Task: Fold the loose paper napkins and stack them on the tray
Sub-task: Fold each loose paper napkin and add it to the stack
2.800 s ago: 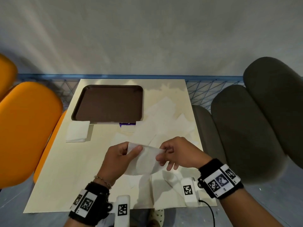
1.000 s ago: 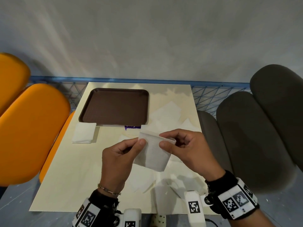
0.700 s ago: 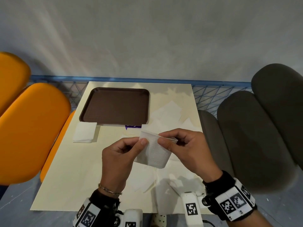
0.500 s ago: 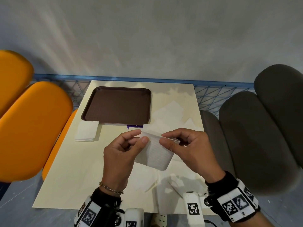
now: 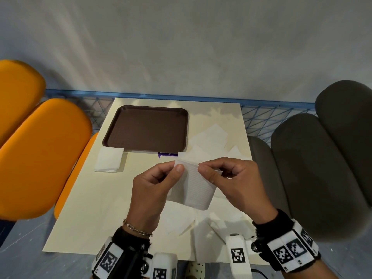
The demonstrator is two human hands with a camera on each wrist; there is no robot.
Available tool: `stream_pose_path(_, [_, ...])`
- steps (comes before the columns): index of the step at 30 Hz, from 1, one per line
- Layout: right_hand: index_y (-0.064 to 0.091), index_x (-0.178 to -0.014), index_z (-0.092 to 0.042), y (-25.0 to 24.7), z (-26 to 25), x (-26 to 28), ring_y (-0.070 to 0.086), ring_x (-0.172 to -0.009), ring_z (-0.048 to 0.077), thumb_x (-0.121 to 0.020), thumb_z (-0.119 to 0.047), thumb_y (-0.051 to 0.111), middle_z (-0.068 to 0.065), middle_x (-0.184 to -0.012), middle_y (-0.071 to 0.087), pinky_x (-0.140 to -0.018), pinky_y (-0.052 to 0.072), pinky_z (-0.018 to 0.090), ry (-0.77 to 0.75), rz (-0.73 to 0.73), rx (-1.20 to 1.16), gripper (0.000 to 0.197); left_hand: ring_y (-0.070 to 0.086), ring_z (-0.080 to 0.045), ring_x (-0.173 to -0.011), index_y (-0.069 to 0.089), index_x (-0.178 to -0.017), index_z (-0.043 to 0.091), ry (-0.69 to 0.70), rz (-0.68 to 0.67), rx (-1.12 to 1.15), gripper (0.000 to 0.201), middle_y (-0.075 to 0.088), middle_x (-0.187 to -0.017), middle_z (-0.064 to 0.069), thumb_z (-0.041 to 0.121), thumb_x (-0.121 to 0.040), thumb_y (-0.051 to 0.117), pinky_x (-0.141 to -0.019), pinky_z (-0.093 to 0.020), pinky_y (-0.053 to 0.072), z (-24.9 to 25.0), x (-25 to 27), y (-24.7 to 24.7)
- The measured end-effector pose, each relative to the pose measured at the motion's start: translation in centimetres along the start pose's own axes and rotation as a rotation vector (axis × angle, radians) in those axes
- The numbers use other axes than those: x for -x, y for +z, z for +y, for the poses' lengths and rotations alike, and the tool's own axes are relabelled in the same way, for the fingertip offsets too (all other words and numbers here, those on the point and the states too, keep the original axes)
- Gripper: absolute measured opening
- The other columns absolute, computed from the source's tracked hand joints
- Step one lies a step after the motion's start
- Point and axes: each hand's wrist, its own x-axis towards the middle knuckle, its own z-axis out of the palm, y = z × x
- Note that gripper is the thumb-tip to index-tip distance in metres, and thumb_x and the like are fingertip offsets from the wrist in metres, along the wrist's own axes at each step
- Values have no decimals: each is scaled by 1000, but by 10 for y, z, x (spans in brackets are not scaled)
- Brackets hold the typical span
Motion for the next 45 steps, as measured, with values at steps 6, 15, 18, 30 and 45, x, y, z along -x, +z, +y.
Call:
stream_pose_path(6, [85,-88,-29,1,-1,-2,75,-83,8,-86,-24,86,-13,-90,81,-73,57,20,2,-8,-7,6,70,-7,-88,85,-90,25,14,18,23,16,81,-97,-1,32,-77,78,-83,-28,55,2,0,3])
stream_pose_path(15, [84,-93,-28,1,2,-5,70,-77,12,-81,-18,90,-3,-90,82,-73,57,22,78,1,-121,18,62,-1,-82,79,-87,26,-7,54,47,8,74,-92,10,27,-91,72,-79,-34,44,-1,-3,4])
stream_pose_path(18, [81,-103,-19,-1,6,-6,73,-80,20,-82,-9,88,7,-91,81,-76,63,32,109,-16,-223,24,58,-5,-85,75,-85,27,-27,76,23,18,71,-91,12,19,-98,65,-80,-37,40,-4,-6,2])
stream_pose_path(30, [80,-95,-23,-1,15,-12,74,-75,24,-85,-1,85,12,-82,79,-77,62,31,153,0,-231,25,65,-9,-88,81,-99,21,-114,35,51,28,78,-98,5,41,-79,79,-78,-31,51,-15,-8,1])
stream_pose_path(45, [66,-127,-18,56,41,-43,78,-88,31,-88,-9,85,13,-93,82,-84,62,42,437,-237,-188,44,69,-8,-78,85,-89,15,-185,166,95,8,81,-98,-2,21,-85,84,-69,-27,57,-34,-47,-50])
